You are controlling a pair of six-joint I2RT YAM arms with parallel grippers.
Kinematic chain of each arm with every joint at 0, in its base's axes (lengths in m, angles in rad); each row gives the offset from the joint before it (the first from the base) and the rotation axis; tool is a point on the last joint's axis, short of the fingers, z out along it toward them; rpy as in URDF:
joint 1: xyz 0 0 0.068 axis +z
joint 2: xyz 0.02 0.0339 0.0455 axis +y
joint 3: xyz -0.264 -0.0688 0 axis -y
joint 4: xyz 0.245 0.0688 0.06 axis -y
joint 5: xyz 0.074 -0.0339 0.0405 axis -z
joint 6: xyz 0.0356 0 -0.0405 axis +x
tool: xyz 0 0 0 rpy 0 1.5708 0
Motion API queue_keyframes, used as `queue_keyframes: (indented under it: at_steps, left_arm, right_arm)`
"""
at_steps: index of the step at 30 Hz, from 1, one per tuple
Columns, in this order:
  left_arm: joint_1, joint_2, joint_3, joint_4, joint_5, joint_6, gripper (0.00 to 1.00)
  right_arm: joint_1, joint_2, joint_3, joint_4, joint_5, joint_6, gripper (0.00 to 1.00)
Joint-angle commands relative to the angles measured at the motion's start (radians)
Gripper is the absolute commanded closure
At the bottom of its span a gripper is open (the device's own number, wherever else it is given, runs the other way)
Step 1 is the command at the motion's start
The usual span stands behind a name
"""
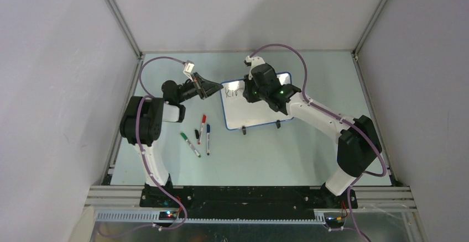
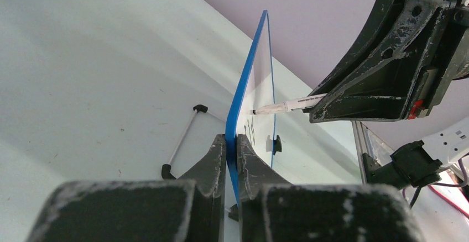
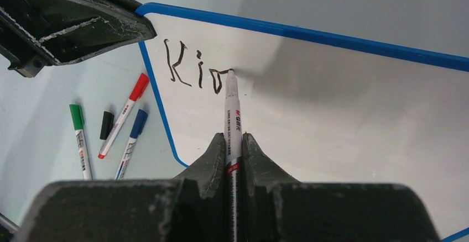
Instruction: Write a sentence on the whiteboard
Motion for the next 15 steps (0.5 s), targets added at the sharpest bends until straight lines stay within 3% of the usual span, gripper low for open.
queue_keyframes:
  at_steps: [1, 15]
  left_arm:
    - [-0.001, -0.046, -0.01, 0.032, 0.011, 0.057, 1.0]
    - [-0.001, -0.048, -0.013, 0.033, 0.009, 0.058, 1.0]
  right_arm:
    - [-0.015, -0.02, -0.01, -0.008, 0.036, 0.008, 1.0]
    - [-0.011, -0.035, -0.06, -0.024, 0.014, 0.011, 1.0]
